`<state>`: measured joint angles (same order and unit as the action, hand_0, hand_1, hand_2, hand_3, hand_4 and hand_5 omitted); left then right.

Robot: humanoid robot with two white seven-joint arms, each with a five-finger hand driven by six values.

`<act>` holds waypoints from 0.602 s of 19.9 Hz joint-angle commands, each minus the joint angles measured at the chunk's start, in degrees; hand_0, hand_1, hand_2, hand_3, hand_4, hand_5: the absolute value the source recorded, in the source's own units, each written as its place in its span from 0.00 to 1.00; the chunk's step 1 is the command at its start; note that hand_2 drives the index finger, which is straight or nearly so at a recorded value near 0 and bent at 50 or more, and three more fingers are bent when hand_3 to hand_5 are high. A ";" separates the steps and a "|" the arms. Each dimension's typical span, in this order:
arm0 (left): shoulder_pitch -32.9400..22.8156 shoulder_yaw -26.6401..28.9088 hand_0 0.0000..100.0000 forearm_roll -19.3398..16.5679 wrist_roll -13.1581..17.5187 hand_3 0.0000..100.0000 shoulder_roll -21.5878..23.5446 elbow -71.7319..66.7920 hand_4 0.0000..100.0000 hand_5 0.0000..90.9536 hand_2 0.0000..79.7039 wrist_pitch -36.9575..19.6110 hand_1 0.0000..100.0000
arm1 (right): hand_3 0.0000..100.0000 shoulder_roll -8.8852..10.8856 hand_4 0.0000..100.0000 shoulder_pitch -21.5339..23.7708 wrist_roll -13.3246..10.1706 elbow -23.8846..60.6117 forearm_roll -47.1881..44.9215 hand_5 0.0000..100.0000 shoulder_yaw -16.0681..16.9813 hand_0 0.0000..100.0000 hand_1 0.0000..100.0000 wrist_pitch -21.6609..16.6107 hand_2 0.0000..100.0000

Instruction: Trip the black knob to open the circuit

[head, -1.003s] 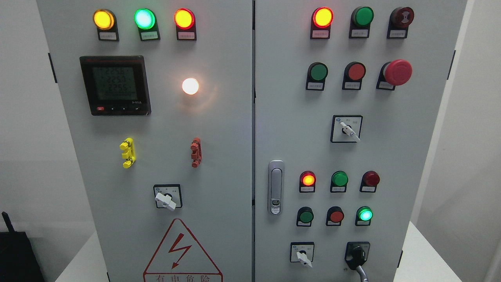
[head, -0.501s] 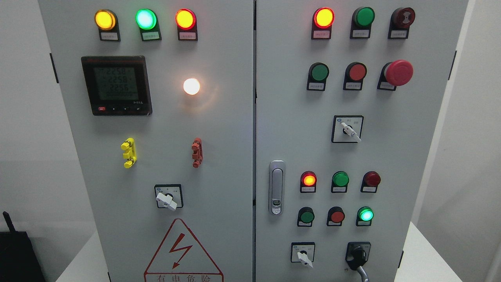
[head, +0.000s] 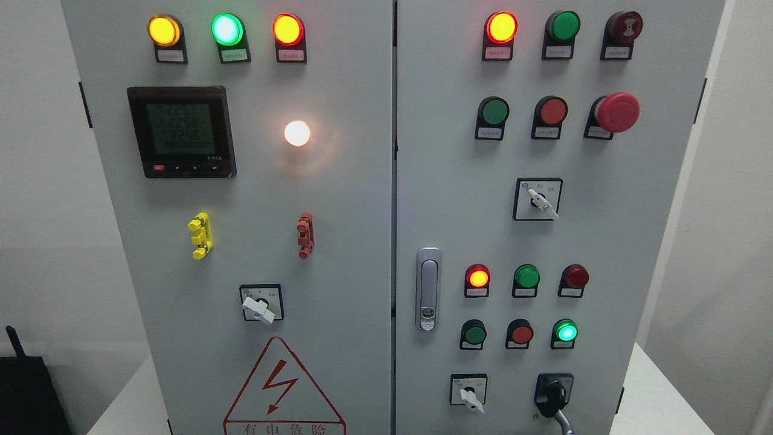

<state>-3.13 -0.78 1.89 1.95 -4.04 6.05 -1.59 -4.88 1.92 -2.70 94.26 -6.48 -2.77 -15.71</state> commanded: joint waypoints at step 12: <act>0.14 0.07 0.12 0.14 -0.01 0.00 -0.09 0.01 0.00 0.00 0.00 -0.08 0.39 | 1.00 0.23 0.99 -0.95 1.21 0.75 -1.69 0.97 1.80 1.00 0.90 -1.08 0.00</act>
<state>-3.13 -0.77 1.89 1.95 -4.04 6.05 -1.59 -4.80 1.90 -2.16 94.05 -7.96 -1.27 -15.87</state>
